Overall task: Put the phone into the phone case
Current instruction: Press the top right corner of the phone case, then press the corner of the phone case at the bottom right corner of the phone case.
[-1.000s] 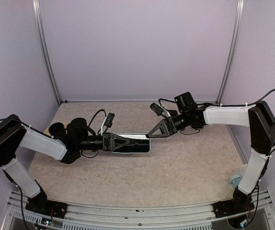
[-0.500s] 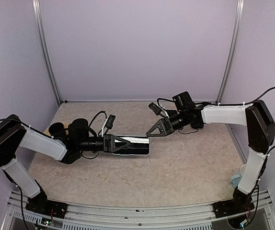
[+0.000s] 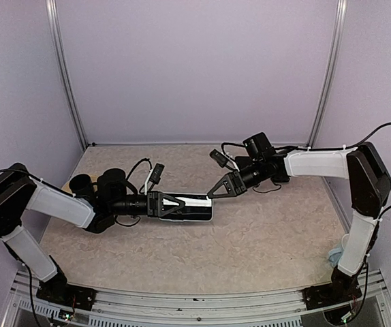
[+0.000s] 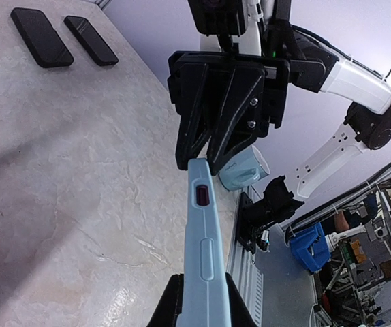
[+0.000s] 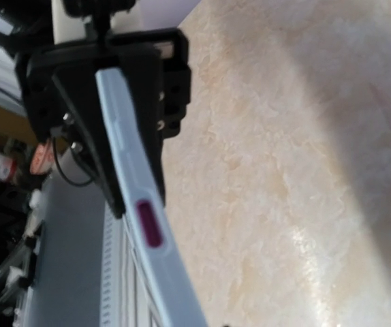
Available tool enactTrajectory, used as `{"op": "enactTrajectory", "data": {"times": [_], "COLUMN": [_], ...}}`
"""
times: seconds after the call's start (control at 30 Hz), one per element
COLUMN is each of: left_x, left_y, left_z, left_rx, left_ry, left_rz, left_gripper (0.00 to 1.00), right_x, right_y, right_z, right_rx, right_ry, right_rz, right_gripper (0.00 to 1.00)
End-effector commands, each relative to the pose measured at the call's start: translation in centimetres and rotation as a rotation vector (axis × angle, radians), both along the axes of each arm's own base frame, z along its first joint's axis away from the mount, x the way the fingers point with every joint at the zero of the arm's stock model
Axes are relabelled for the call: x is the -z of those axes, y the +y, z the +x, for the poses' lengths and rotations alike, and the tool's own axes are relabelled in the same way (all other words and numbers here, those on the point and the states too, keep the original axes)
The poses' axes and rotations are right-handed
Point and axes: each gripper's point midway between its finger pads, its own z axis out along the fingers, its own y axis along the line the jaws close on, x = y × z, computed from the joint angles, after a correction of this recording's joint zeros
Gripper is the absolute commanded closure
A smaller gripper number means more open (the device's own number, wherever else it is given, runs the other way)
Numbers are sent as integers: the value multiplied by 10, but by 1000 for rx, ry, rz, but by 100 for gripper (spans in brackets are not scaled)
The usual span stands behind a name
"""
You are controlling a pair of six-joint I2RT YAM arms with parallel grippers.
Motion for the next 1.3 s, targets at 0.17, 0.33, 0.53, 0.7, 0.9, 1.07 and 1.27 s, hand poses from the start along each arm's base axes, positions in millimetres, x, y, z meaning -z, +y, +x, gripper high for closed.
{"op": "enactTrajectory", "data": {"times": [0.17, 0.33, 0.53, 0.7, 0.9, 1.07, 1.27], "left_x": [-40, -40, -41, -42, -44, -50, -60], "left_y": [2, 4, 5, 5, 7, 12, 18], "left_z": [0, -1, -3, -4, -1, 7, 18], "left_rx": [17, 24, 34, 37, 23, -22, -90], "left_ry": [-108, -109, -112, -114, -117, -120, -126], "left_rz": [-103, -111, -119, -121, -124, -132, -151], "left_gripper": [100, 100, 100, 100, 100, 100, 100], "right_x": [-10, -33, -46, -49, -48, -33, -10], "right_y": [-8, -23, -30, -33, -34, -32, -27], "right_z": [-26, -26, -32, -33, -22, -11, -1], "right_rx": [-124, -149, -185, -196, -130, -38, 52], "right_ry": [-1, 4, 6, 24, -4, -31, -34], "right_rz": [88, 183, 245, 265, 226, 155, 71], "right_gripper": [96, 97, 97, 88, 72, 60, 56]}}
